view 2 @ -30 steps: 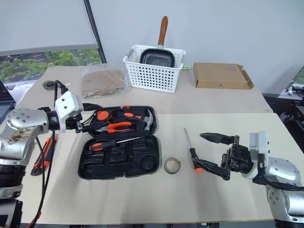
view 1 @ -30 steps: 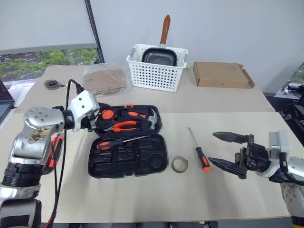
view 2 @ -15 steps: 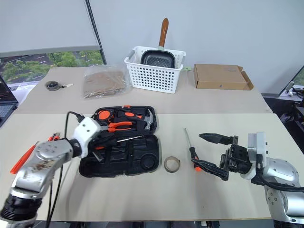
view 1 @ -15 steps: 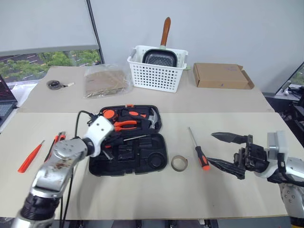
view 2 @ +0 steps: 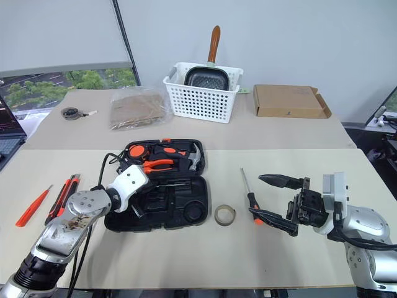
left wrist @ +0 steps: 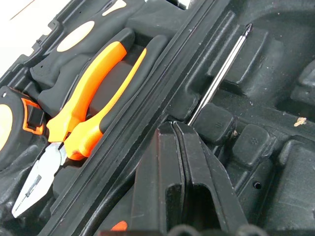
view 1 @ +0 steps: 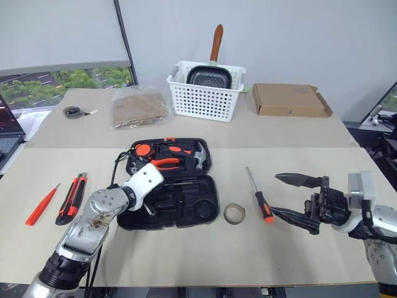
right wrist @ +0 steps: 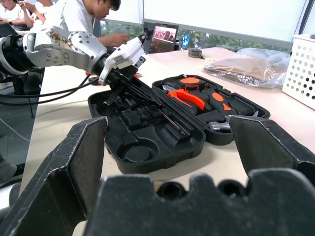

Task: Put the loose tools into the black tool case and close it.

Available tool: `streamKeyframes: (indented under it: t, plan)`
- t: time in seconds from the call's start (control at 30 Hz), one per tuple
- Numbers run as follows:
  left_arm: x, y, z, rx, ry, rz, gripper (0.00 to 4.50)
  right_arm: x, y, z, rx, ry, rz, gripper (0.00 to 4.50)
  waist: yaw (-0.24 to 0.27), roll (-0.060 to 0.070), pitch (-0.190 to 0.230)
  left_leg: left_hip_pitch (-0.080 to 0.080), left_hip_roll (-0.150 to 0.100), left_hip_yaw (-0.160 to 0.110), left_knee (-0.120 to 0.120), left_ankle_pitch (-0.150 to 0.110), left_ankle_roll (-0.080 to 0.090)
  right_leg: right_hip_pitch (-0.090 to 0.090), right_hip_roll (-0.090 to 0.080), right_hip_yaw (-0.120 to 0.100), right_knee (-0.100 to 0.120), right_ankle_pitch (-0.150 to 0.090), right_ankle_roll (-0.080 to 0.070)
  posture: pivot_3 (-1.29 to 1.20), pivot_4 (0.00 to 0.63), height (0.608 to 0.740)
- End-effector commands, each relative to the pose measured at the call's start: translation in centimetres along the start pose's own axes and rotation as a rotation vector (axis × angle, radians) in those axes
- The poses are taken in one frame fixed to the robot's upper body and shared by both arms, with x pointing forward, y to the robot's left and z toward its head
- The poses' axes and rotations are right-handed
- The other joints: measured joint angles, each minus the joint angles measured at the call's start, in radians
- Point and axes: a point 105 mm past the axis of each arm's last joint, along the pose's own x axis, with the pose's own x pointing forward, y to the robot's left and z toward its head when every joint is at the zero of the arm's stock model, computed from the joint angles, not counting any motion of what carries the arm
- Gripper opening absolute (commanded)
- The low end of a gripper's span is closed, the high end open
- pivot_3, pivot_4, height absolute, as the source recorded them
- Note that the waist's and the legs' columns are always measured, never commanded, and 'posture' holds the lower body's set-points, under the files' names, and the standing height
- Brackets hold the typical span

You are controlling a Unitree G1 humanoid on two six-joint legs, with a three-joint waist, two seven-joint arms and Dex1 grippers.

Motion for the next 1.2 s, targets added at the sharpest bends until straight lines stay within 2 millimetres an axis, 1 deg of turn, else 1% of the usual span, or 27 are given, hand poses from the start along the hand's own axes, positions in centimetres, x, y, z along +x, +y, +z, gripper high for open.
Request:
streamKeyframes:
  t: [0.03, 0.07, 0.1, 0.2, 0.27, 0.3, 0.37, 0.47, 0.53, 0.6, 0.7, 0.8, 0.83, 0.87, 0.9, 0.97, 1.0, 1.03, 1.07, 1.1, 1.2]
  plan:
    - [0.3, -1.5, -3.1, -0.063, 0.107, -0.058, 0.06, 0.1, 0.1, 1.2, -0.044, -0.016, 0.013, 4.5, -0.001, 0.002, -0.001, 0.0, 0.0, 0.0, 0.0, 0.0, 0.0, 0.0, 0.0, 0.0, 0.0, 0.0, 0.0, 0.0, 0.15, 0.7]
    - [0.3, -1.4, -3.2, -0.074, 0.104, -0.052, 0.06, 0.2, 0.1, 1.2, -0.044, -0.016, 0.012, 4.5, -0.001, 0.002, -0.001, 0.0, 0.0, 0.0, 0.0, 0.0, 0.0, 0.0, 0.0, 0.0, 0.0, 0.0, 0.0, 0.0, 0.15, 0.7]
    - [0.2, -0.9, -2.8, -0.105, 0.071, -0.032, 0.06, 0.2, 0.1, 1.2, -0.044, -0.015, 0.011, 4.5, -0.001, 0.003, -0.002, 0.0, 0.0, 0.0, 0.0, 0.0, 0.0, 0.0, 0.0, 0.0, 0.0, 0.0, 0.0, 0.0, 0.15, 0.7]
    - [-0.3, 0.6, -0.7, -0.19, -0.072, -0.003, 0.06, 0.1, -0.2, 0.9, -0.04, 0.002, 0.001, 4.5, -0.001, 0.004, -0.002, 0.0, 0.0, 0.0, 0.0, 0.001, 0.002, 0.0, 0.0, 0.0, 0.0, 0.0, 0.0, 0.0, 0.15, 0.7]
    - [-0.9, 1.2, 0.6, -0.228, -0.167, -0.01, 0.06, 0.0, -0.3, 0.7, -0.033, 0.015, -0.004, 4.5, 0.0, 0.003, -0.002, -0.001, 0.0, 0.0, 0.0, 0.001, 0.002, -0.001, 0.0, 0.0, 0.0, 0.0, 0.0, 0.0, 0.15, 0.7]
    - [-1.6, 1.5, 1.8, -0.249, -0.24, -0.026, 0.06, -0.1, -0.3, 0.3, -0.027, 0.041, -0.013, 4.5, -0.001, 0.001, -0.001, -0.001, 0.0, 0.0, 0.0, 0.001, 0.002, -0.001, 0.0, 0.0, 0.0, 0.0, 0.0, 0.0, 0.15, 0.7]
    - [-2.9, 2.2, 3.5, -0.265, -0.346, -0.053, 0.06, -0.2, -0.5, -0.4, -0.019, 0.092, -0.032, 4.5, -0.002, -0.002, 0.001, -0.004, 0.0, 0.0, 0.0, 0.003, 0.006, -0.003, 0.0, -0.001, 0.001, 0.0, 0.0, 0.0, 0.15, 0.7]
    - [-4.4, 3.0, 4.6, -0.251, -0.403, -0.089, 0.06, -0.1, -0.7, -1.8, 0.001, 0.164, -0.088, 4.5, -0.002, -0.004, 0.002, -0.006, 0.0, -0.001, 0.0, 0.003, 0.006, -0.004, 0.0, -0.001, 0.0, 0.0, -0.001, 0.0, 0.15, 0.7]
    - [-5.5, 2.8, 5.5, -0.195, -0.432, -0.171, 0.06, 0.1, -0.7, -3.0, 0.017, 0.215, -0.16, 4.5, -0.002, -0.004, 0.002, -0.006, 0.0, -0.001, 0.0, 0.003, 0.006, -0.004, 0.001, -0.001, -0.002, -0.001, -0.001, 0.0, 0.15, 0.7]
    - [-6.3, 2.4, 6.4, -0.172, -0.458, -0.249, 0.06, 0.2, -0.7, -3.8, 0.026, 0.256, -0.215, 4.5, -0.001, -0.004, 0.002, -0.007, 0.0, -0.001, -0.001, 0.003, 0.006, -0.004, 0.001, -0.002, -0.003, -0.001, -0.001, 0.0, 0.15, 0.7]
    - [-7.8, 1.0, 7.6, -0.128, -0.475, -0.418, 0.8, -0.1, -1.2, -5.1, 0.035, 0.351, -0.32, 4.5, 0.0, -0.004, 0.002, -0.008, -0.001, 0.0, -0.001, 0.003, 0.007, -0.004, 0.0, -0.002, -0.004, -0.001, -0.001, 0.0, 0.15, 0.7]
    - [-8.9, -0.4, 7.3, -0.044, -0.412, -0.566, 1.92, -0.8, -1.0, -6.4, 0.066, 0.45, -0.364, 4.5, -0.002, -0.004, 0.003, -0.008, -0.001, 0.0, 0.0, 0.002, 0.007, -0.004, 0.0, -0.002, -0.006, 0.0, -0.001, 0.0, 0.15, 0.7]
    - [-9.3, -0.5, 7.2, -0.024, -0.392, -0.602, 2.32, -1.2, -0.9, -6.9, 0.103, 0.489, -0.391, 4.5, -0.002, -0.004, 0.003, -0.008, -0.001, 0.0, -0.001, 0.002, 0.007, -0.004, 0.0, -0.001, -0.006, 0.0, -0.001, 0.0, 0.15, 0.7]
    - [-9.6, -0.5, 7.1, -0.007, -0.376, -0.628, 2.57, -1.4, -0.8, -7.4, 0.138, 0.523, -0.415, 4.5, -0.002, -0.004, 0.003, -0.008, -0.001, 0.0, -0.001, 0.002, 0.007, -0.004, 0.0, -0.002, -0.006, -0.001, -0.001, 0.0, 0.15, 0.7]
    - [-9.8, -0.5, 7.0, 0.016, -0.353, -0.648, 3.04, -1.4, -0.8, -7.7, 0.16, 0.547, -0.437, 4.5, -0.002, -0.004, 0.003, -0.008, -0.001, 0.0, -0.001, 0.002, 0.007, -0.004, 0.001, -0.002, -0.006, -0.001, -0.001, 0.0, 0.15, 0.7]
    - [-10.0, -0.3, 6.8, 0.059, -0.317, -0.669, 3.69, -1.5, -0.8, -8.2, 0.179, 0.604, -0.482, 4.5, -0.002, -0.004, 0.003, -0.008, -0.001, 0.0, -0.001, 0.002, 0.006, -0.005, 0.001, -0.002, -0.005, -0.001, -0.001, 0.0, 0.15, 0.7]
    - [-10.1, -0.2, 6.8, 0.074, -0.31, -0.674, 4.17, -1.3, -0.7, -8.4, 0.181, 0.618, -0.488, 4.5, -0.002, -0.004, 0.003, -0.008, 0.0, -0.001, -0.001, 0.002, 0.006, -0.005, 0.001, -0.002, -0.005, -0.001, -0.002, 0.0, 0.15, 0.7]
    - [-10.1, -0.1, 6.8, 0.083, -0.311, -0.676, 4.38, -1.3, -0.6, -8.5, 0.187, 0.634, -0.493, 4.5, -0.002, -0.004, 0.003, -0.008, 0.0, -0.001, -0.001, 0.002, 0.005, -0.005, 0.001, -0.002, -0.005, -0.002, -0.004, 0.0, 0.15, 0.7]
    - [-10.2, 0.0, 6.9, 0.091, -0.312, -0.68, 4.38, -1.3, -0.7, -8.7, 0.197, 0.651, -0.518, 4.5, -0.003, -0.004, 0.003, -0.008, 0.0, -0.001, -0.001, 0.0, 0.001, -0.005, 0.001, -0.002, -0.005, -0.003, -0.004, 0.0, 0.15, 0.7]
    - [-10.2, 0.0, 7.0, 0.101, -0.311, -0.685, 4.38, -1.3, -1.0, -8.9, 0.203, 0.659, -0.554, 4.5, -0.003, -0.004, 0.003, -0.008, 0.0, -0.001, -0.001, 0.0, 0.001, -0.005, 0.001, -0.002, -0.005, -0.003, -0.004, 0.0, 0.15, 0.7]
    - [-10.2, -0.2, 7.0, 0.12, -0.3, -0.702, 4.38, -0.7, -1.3, -9.3, 0.225, 0.666, -0.589, 4.5, -0.005, -0.005, 0.003, -0.008, 0.0, -0.001, -0.001, 0.0, 0.001, -0.005, 0.002, -0.002, -0.006, -0.002, -0.004, 0.0, 0.15, 0.7]
